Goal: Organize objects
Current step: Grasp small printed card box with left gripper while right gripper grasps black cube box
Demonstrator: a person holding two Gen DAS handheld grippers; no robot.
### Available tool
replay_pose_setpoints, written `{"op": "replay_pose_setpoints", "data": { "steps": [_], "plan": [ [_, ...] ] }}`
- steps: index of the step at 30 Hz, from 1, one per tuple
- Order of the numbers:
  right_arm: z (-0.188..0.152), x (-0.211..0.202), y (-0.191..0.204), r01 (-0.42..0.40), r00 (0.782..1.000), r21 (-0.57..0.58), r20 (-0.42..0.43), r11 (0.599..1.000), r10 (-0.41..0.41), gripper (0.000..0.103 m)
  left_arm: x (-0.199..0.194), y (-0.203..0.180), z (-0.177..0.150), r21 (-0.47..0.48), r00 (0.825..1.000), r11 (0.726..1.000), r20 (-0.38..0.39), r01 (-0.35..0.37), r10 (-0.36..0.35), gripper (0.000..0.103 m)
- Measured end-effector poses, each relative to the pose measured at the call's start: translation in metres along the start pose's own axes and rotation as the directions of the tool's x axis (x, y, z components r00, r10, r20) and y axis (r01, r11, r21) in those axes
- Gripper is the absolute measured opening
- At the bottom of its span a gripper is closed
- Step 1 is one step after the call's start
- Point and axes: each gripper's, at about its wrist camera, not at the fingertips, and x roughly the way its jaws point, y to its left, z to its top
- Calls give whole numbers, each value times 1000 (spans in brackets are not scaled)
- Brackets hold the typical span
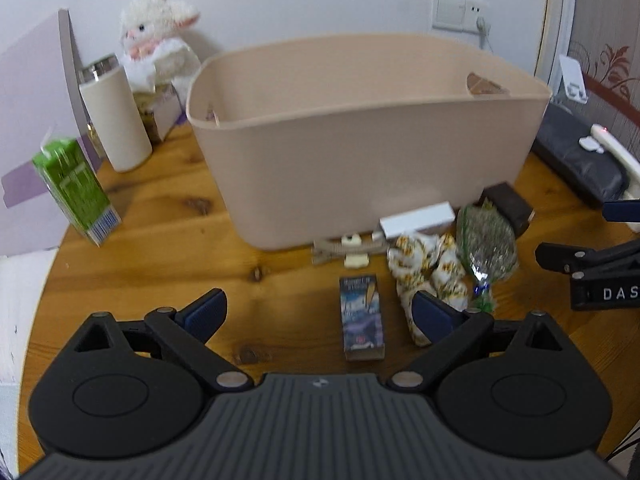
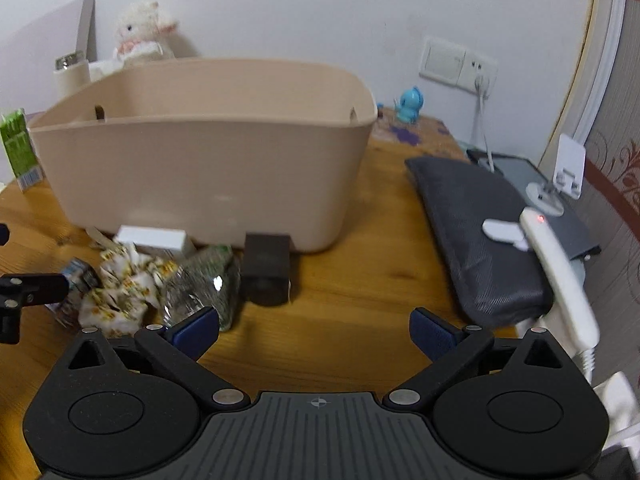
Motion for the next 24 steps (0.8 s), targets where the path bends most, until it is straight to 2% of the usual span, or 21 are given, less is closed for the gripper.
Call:
{"op": "replay_pose_setpoints", "data": {
  "steps": [8, 12, 13, 21, 24],
  "plan": [
    [-6, 27, 1, 0, 999, 10, -34, 1000, 1, 103, 25, 3, -5, -17, 997, 1000, -77, 15, -16, 94],
    [-4, 35, 3, -7, 1000, 8, -15, 1000, 7, 103, 32, 9, -2, -54, 995, 998, -91, 42, -47, 90],
    [-3, 37, 2, -12, 1000, 13, -11, 1000, 12, 102, 34, 10, -2, -58, 994, 997, -98, 48, -54, 86],
    [1, 52, -6, -59, 998, 71, 21, 996, 57, 96, 34, 8, -1, -43, 995, 998, -91, 47, -51, 84],
    [4, 52, -4, -66, 998, 64, 30, 996, 64, 86, 30, 7, -1, -36, 995, 998, -80, 55, -58, 70]
  ]
}}
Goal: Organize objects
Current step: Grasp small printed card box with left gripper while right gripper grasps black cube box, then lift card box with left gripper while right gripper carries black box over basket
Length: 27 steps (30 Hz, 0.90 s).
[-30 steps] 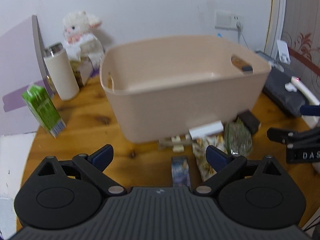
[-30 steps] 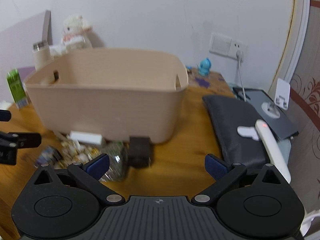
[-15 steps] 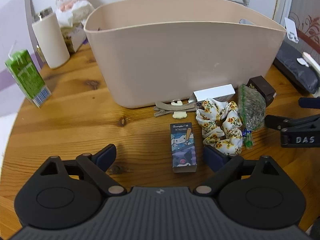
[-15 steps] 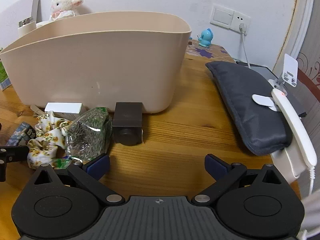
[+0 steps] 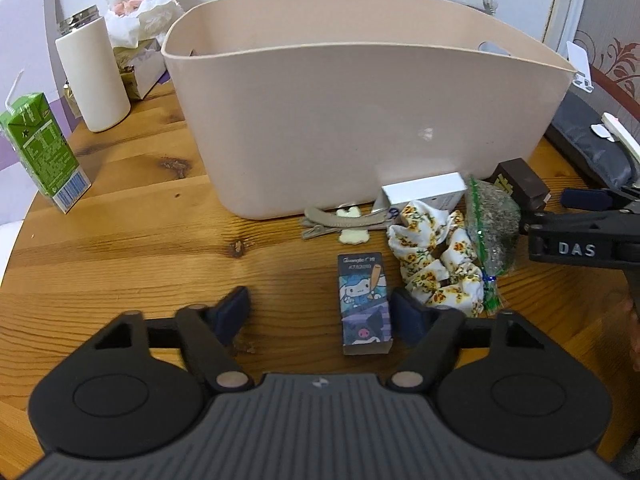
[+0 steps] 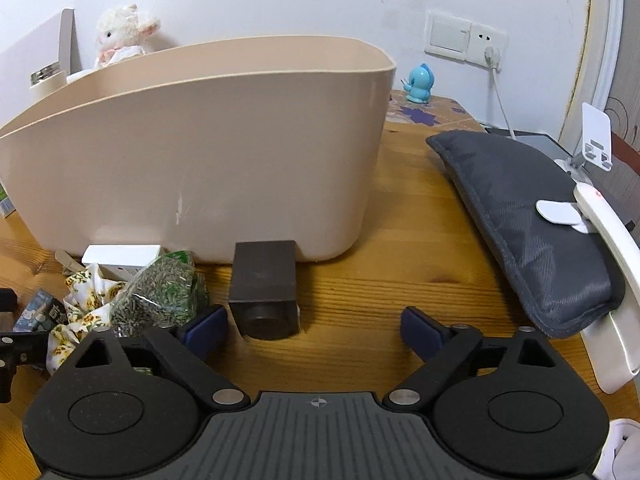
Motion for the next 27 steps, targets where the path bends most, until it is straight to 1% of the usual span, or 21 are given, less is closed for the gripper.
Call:
{"op": "replay_pose_setpoints", "data": {
  "steps": [1, 2, 3, 4, 5, 6, 8, 11, 14, 17, 22, 27],
  "plan": [
    [0, -2, 2, -3, 1000, -3, 2, 1000, 3, 84, -1, -1, 1, 4, 1000, 1000, -1, 5, -5, 63],
    [0, -2, 3, -6, 1000, -8, 4, 1000, 6, 80, -2, -2, 1, 6, 1000, 1000, -1, 8, -8, 53],
    [1, -2, 4, -12, 1000, -15, 9, 1000, 12, 73, -4, -3, 1, 7, 1000, 1000, -1, 11, -11, 47],
    [2, -3, 4, -16, 1000, -20, 13, 1000, 16, 69, -5, -4, 2, 10, 1000, 1000, -2, 15, -15, 35],
    [2, -4, 5, -23, 1000, -24, 14, 999, 24, 57, -5, -6, 2, 14, 1000, 1000, -4, 22, -22, 25],
    [3, -5, 7, -30, 999, -27, 12, 999, 30, 41, -6, -7, 2, 20, 1000, 1000, -7, 23, -23, 25],
    [5, -7, 10, -34, 999, -41, 9, 999, 35, 29, -7, -10, 0, 36, 1000, 999, -5, 4, -4, 25],
    [2, -11, 14, -29, 999, -54, 13, 998, 30, 29, -9, -8, -2, 25, 1000, 1000, -5, -1, 1, 25],
    [-3, -18, 11, -48, 999, -31, 10, 998, 49, 29, -14, -5, -4, 13, 1000, 1000, 6, -2, 2, 25],
    [-4, -31, 8, -46, 999, -27, 24, 999, 47, 29, -21, -2, -4, 4, 1000, 1000, 20, -2, 2, 25],
    [0, -63, 7, -27, 996, -46, 86, 999, 31, 29, -38, -2, -5, 1, 998, 1000, 58, 7, -7, 25],
    [9, -97, 7, -16, 987, -51, 162, 999, 24, 29, -59, -4, -3, 6, 994, 1000, 107, 24, -25, 25]
  ]
}}
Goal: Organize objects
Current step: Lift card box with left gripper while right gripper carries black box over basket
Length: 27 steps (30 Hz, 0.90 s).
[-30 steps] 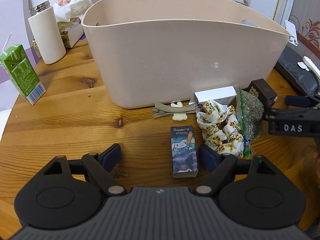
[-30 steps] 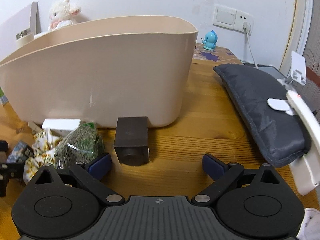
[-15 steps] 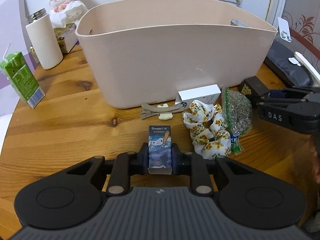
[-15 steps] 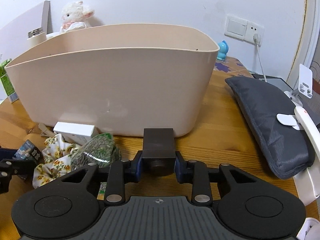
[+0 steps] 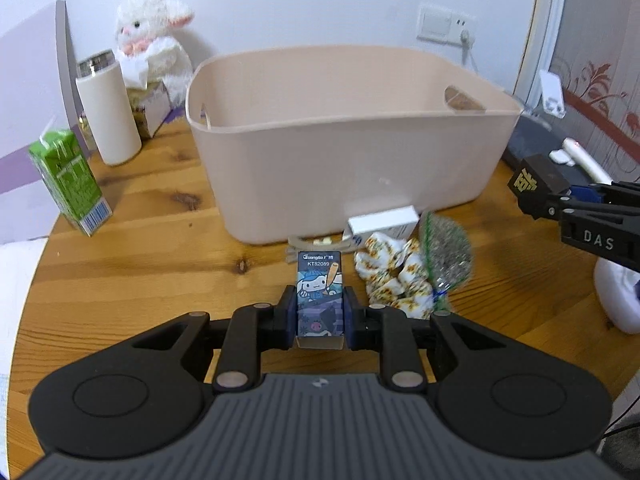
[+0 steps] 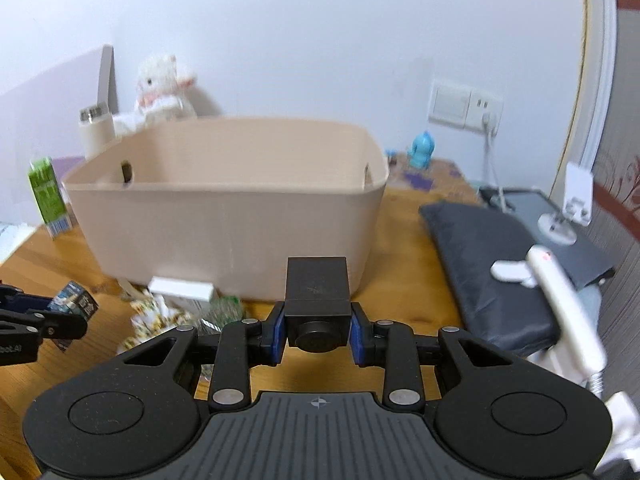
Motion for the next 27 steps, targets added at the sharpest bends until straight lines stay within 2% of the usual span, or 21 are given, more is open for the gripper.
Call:
{"op": "replay_pose_setpoints", "data": {
  "steps": [8, 17, 21, 27],
  "plan": [
    [29, -34, 5, 4, 993, -11, 117, 1000, -3, 29, -33, 2, 25, 16, 994, 1000, 105, 2, -4, 25],
    [62, -40, 12, -3, 981, -31, 193, 1000, 9, 29, -53, -2, 74, 79, 975, 996, 223, -28, 10, 25],
    [78, -32, 13, -7, 976, -25, 216, 1000, 12, 29, -47, -7, 93, 92, 969, 995, 247, -38, 14, 25],
    [95, 2, 16, 0, 981, -12, 194, 1000, 2, 29, -14, -10, 111, 80, 974, 995, 223, -53, 34, 25]
  ]
}}
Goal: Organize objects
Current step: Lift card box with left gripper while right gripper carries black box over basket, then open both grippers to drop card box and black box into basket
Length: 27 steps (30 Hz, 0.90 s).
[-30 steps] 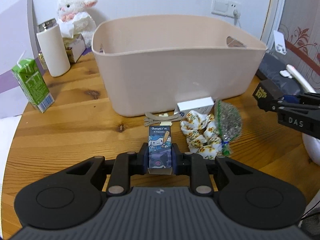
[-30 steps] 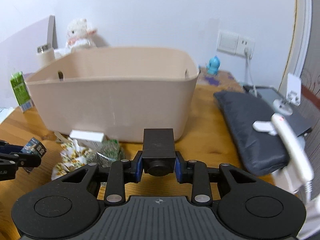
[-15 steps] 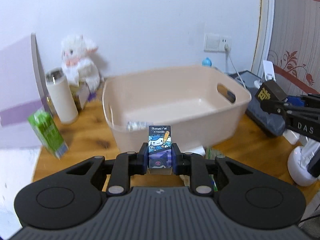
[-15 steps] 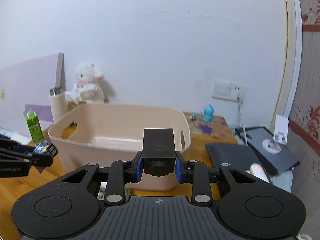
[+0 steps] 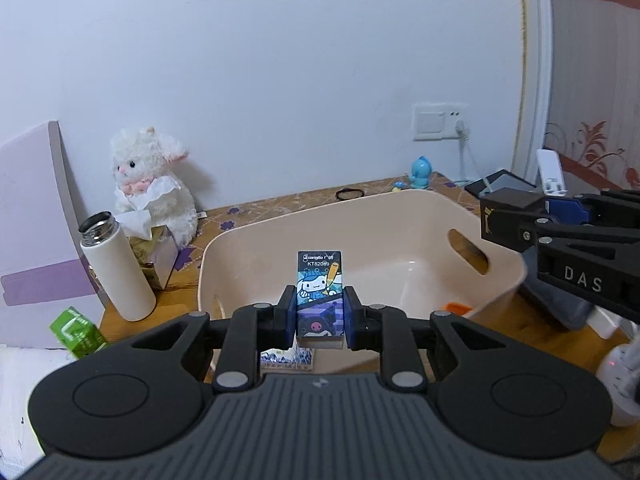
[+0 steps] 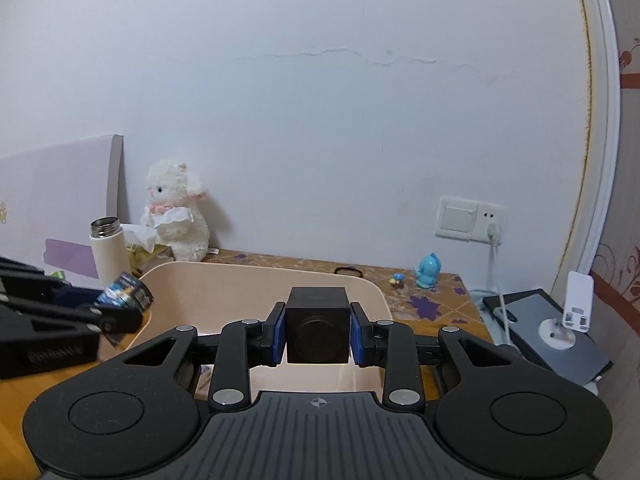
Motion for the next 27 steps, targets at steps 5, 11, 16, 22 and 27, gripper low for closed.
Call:
{"op": "replay_pose_setpoints", "data": {
  "steps": [5, 11, 16, 22, 27],
  "plan": [
    [-6, 35, 4, 11, 998, 2, -55, 1000, -11, 29, 45, 4, -3, -34, 997, 998, -61, -59, 57, 25],
    [-17, 74, 10, 24, 989, -11, -143, 1000, -26, 29, 86, 10, -13, -46, 986, 997, -156, -66, 58, 25],
    [-26, 87, 14, 28, 980, -31, -197, 999, -34, 29, 102, 11, -21, -33, 977, 997, -205, -67, 59, 25],
    [-28, 81, 10, 33, 977, -23, -211, 999, -38, 47, 94, 14, -16, -57, 980, 997, -191, -60, 49, 32],
    [-20, 54, 5, 56, 987, -18, -149, 998, -58, 76, 69, 12, -10, -49, 986, 995, -152, -82, 74, 70]
  ]
}}
